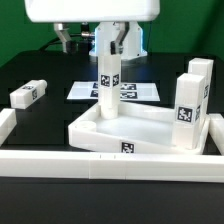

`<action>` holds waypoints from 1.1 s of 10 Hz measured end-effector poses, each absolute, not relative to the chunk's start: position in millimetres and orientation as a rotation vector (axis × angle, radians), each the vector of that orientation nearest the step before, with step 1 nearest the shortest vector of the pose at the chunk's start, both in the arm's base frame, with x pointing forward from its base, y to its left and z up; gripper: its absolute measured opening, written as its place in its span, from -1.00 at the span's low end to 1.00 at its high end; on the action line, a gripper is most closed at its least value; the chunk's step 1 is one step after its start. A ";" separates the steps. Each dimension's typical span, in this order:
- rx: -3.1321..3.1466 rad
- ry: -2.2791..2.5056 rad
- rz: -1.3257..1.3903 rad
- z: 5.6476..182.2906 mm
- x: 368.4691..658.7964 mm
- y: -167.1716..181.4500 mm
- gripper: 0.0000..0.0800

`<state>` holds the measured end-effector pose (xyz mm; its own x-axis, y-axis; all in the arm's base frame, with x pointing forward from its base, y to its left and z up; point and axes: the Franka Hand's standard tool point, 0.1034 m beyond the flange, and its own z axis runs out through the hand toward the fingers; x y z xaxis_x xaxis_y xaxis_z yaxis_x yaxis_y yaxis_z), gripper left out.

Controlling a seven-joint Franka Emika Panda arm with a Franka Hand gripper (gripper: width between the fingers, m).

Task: Assemble desk

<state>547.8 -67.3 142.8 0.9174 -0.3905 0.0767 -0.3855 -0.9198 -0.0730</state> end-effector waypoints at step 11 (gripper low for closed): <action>-3.076 0.496 -0.078 111.6 480.4 -156.8 0.62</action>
Offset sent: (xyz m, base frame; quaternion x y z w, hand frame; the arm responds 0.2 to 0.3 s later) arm -0.0912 -0.0727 -0.0187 -0.0165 -0.0084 -0.0557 0.9983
